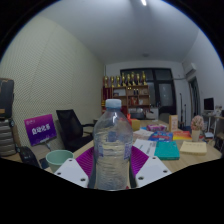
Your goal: Pour water
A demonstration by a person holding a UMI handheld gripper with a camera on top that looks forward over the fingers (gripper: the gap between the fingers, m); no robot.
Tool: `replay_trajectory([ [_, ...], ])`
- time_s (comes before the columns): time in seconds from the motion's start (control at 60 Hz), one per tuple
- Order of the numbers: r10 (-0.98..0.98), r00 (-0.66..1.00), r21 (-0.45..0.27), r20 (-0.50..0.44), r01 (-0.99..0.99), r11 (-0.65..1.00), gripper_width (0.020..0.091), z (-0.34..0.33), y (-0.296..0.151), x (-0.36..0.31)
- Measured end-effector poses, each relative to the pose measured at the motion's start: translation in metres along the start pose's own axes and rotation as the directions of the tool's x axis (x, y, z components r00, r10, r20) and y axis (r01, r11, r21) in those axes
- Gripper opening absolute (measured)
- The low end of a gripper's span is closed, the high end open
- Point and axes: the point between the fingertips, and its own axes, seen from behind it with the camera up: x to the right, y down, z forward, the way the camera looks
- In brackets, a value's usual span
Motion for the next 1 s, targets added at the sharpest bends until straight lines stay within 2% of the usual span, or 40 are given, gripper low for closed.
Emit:
replay_trajectory([
  [0.1,0.006,1.0,-0.022,0.007,-0.005,1.0,0.0471,0.003,0.019,-0.001],
  [0.233,-0.028,0.999,-0.019,-0.015,0.028,0.999,0.0483,0.003,0.024,0.007],
  [0.467,-0.047,0.999,-0.034,0.002,0.047,0.998,0.0494,0.003,0.026,0.007],
  [0.533,-0.043,0.999,-0.033,0.001,0.043,0.999,0.0525,0.002,0.026,0.008],
  [0.617,-0.038,0.999,-0.028,-0.001,0.038,0.999,0.0601,0.0,0.025,0.007],
  [0.8,-0.051,0.999,-0.01,0.012,0.051,0.999,0.0805,-0.014,0.022,0.007],
  [1.0,-0.066,0.998,-0.038,0.005,0.066,0.997,0.0821,-0.049,0.026,0.009],
])
